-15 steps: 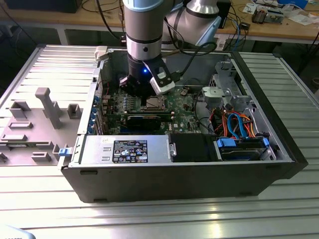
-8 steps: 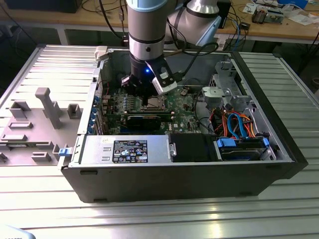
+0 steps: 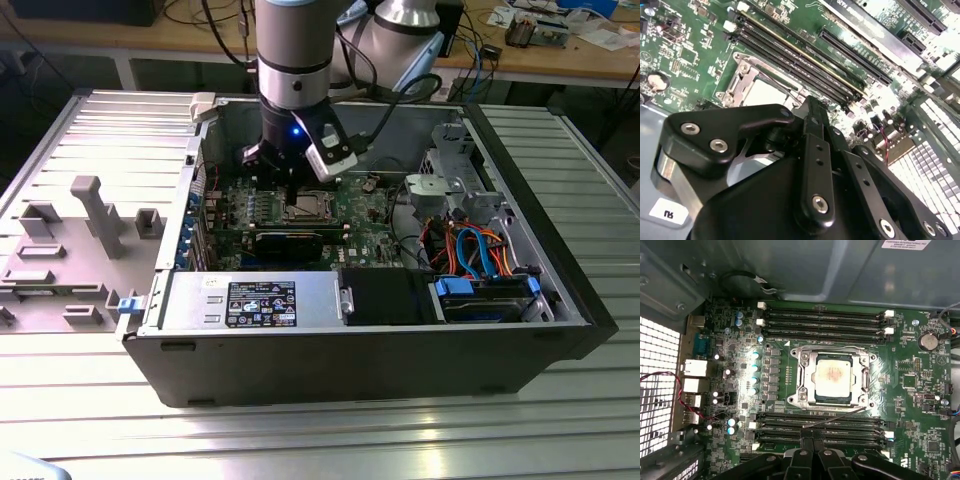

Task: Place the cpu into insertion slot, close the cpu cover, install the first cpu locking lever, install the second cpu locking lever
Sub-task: 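Install the second cpu locking lever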

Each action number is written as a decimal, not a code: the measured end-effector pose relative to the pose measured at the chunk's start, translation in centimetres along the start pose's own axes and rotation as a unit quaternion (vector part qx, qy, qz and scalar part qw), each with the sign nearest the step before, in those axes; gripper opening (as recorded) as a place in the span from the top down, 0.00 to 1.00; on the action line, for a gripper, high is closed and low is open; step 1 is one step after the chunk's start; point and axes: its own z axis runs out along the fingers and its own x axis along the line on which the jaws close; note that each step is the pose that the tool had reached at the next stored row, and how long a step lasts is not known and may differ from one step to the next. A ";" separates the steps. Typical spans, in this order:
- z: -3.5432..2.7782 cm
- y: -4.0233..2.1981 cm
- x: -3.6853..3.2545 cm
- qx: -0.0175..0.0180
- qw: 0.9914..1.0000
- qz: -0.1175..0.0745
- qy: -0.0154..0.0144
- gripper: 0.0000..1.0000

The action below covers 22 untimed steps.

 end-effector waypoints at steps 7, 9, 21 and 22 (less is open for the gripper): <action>0.41 -0.09 -0.77 -0.011 1.000 0.004 0.009 0.89; 0.62 -0.11 -0.77 -0.013 1.000 0.006 0.009 0.89; 2.97 -0.23 0.37 -0.016 1.000 0.011 0.009 0.89; 3.15 -0.23 0.53 -0.016 1.000 0.011 0.009 0.89</action>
